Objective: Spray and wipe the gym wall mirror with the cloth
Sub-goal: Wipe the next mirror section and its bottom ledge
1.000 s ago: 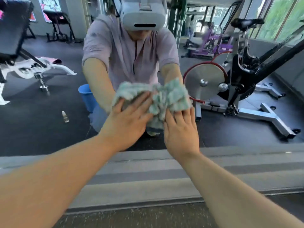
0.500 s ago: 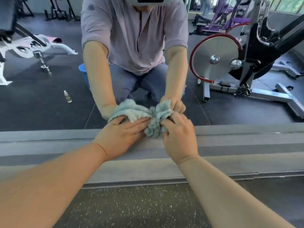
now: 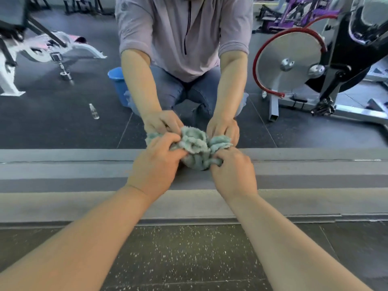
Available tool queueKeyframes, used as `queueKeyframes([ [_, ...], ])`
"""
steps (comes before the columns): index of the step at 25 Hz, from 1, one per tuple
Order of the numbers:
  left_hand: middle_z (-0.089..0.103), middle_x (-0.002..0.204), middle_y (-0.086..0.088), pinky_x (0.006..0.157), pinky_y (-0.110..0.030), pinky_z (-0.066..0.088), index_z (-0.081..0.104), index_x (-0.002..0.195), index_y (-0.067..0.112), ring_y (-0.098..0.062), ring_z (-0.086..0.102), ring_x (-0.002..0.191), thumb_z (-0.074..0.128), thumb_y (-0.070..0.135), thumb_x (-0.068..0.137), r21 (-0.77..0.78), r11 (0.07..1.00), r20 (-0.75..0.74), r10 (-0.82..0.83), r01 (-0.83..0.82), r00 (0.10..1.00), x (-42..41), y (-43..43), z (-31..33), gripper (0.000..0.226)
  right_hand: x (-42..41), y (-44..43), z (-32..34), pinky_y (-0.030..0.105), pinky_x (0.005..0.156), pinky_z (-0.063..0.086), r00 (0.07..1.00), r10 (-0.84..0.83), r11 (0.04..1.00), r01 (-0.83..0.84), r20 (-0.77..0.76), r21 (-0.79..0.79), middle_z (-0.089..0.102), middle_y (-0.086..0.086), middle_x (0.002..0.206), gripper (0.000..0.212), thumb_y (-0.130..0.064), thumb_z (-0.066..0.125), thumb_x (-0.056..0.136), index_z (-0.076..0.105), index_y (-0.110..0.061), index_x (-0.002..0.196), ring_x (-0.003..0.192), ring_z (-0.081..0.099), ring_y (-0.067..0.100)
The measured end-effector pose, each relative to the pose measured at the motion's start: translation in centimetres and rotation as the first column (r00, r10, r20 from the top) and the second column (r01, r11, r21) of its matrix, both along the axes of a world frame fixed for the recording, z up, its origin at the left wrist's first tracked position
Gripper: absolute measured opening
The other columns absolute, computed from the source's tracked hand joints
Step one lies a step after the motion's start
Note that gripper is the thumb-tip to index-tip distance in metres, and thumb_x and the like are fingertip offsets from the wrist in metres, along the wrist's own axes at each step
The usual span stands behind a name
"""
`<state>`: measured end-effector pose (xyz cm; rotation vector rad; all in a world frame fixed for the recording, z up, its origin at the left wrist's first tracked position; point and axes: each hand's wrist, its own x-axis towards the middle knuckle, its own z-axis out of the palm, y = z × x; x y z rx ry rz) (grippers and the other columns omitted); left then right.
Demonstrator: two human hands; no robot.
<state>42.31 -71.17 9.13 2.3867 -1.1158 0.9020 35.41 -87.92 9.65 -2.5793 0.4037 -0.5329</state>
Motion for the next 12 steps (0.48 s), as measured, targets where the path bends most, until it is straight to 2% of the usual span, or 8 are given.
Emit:
queueKeyframes([
  [1, 0.062, 0.105, -0.016, 0.063, -0.045, 0.056, 0.074, 0.095, 0.006, -0.035, 0.061, 0.085, 0.057, 0.002, 0.084, -0.029, 1.000, -0.085, 0.002, -0.005, 0.996, -0.8, -0.3, -0.3, 0.021, -0.3, 0.1, 0.1, 0.025, 0.055, 0.027, 1.000, -0.010, 1.000, 0.010, 0.002, 0.028, 0.050, -0.002, 0.083, 0.011, -0.011, 0.056, 0.083, 0.060, -0.016, 0.074, 0.079, 0.048, 0.023],
  [3, 0.056, 0.108, -0.011, 0.079, -0.033, 0.054, 0.071, 0.104, 0.008, -0.029, 0.057, 0.093, 0.063, -0.006, 0.074, -0.227, 0.974, -0.143, -0.019, -0.014, 0.989, -1.8, -1.4, 2.0, 0.034, -0.6, 0.5, 2.4, 0.024, 0.063, 0.036, 0.965, -0.045, 0.985, 0.000, 0.258, 0.172, 0.059, 0.002, 0.090, 0.011, -0.009, 0.057, 0.080, 0.064, -0.017, 0.084, 0.085, 0.052, 0.023],
  [5, 0.050, 0.108, -0.010, 0.085, -0.012, 0.038, 0.067, 0.103, 0.004, -0.022, 0.049, 0.098, 0.061, -0.005, 0.071, -0.464, 0.886, -0.024, -0.010, -0.002, 1.000, -1.9, -2.8, 7.6, 0.034, 0.1, -0.1, 6.7, 0.025, 0.075, 0.043, 0.801, -0.156, 0.948, -0.044, 0.578, 0.316, 0.062, 0.004, 0.100, 0.025, -0.006, 0.061, 0.076, 0.064, -0.016, 0.099, 0.090, 0.056, 0.018],
  [7, 0.055, 0.102, -0.015, 0.081, -0.017, 0.039, 0.066, 0.095, 0.004, -0.022, 0.048, 0.095, 0.059, 0.000, 0.072, -0.496, 0.868, 0.121, 0.068, 0.001, 0.990, -1.1, -4.2, 11.6, 0.025, 0.8, -1.2, 9.2, 0.024, 0.070, 0.040, 0.703, -0.160, 0.965, -0.036, 0.693, 0.260, 0.060, 0.002, 0.090, 0.017, -0.006, 0.059, 0.074, 0.063, -0.013, 0.089, 0.080, 0.052, 0.015],
  [9, 0.057, 0.097, -0.013, 0.072, -0.036, 0.043, 0.068, 0.091, 0.009, -0.026, 0.049, 0.091, 0.057, 0.010, 0.076, -0.352, 0.934, 0.164, 0.131, -0.066, 0.978, -0.5, -4.8, 11.1, 0.019, 0.4, -1.9, 8.2, 0.030, 0.062, 0.042, 0.803, -0.126, 0.977, -0.001, 0.582, 0.212, 0.057, 0.001, 0.079, 0.008, -0.007, 0.052, 0.071, 0.058, -0.012, 0.073, 0.073, 0.051, 0.020],
  [10, 0.057, 0.095, -0.008, 0.068, -0.038, 0.041, 0.067, 0.092, 0.011, -0.027, 0.049, 0.088, 0.056, 0.018, 0.081, -0.271, 0.956, 0.026, 0.123, -0.111, 0.992, -0.8, -4.7, 9.1, 0.017, -0.1, -2.1, 6.3, 0.033, 0.058, 0.043, 0.896, -0.127, 0.975, 0.033, 0.425, 0.221, 0.057, 0.002, 0.076, 0.009, -0.007, 0.050, 0.070, 0.055, -0.014, 0.069, 0.071, 0.053, 0.024],
  [11, 0.054, 0.091, 0.000, 0.064, -0.036, 0.038, 0.062, 0.093, 0.013, -0.027, 0.049, 0.087, 0.053, 0.026, 0.087, -0.199, 0.964, -0.218, 0.133, -0.178, 0.967, -1.5, -4.3, 6.9, 0.016, -0.8, -2.2, 4.3, 0.033, 0.055, 0.043, 0.971, -0.128, 0.973, 0.084, 0.200, 0.217, 0.056, 0.002, 0.074, 0.014, -0.006, 0.048, 0.072, 0.054, -0.017, 0.066, 0.071, 0.054, 0.027],
  [12, 0.050, 0.084, 0.007, 0.060, -0.033, 0.035, 0.054, 0.093, 0.017, -0.027, 0.050, 0.087, 0.051, 0.030, 0.092, -0.102, 0.969, -0.441, 0.157, -0.223, 0.884, -2.1, -3.6, 4.5, 0.014, -1.7, -2.2, 2.7, 0.032, 0.053, 0.042, 0.992, -0.125, 0.974, 0.127, -0.020, 0.187, 0.056, 0.001, 0.073, 0.017, -0.006, 0.049, 0.076, 0.054, -0.019, 0.066, 0.072, 0.054, 0.028],
])
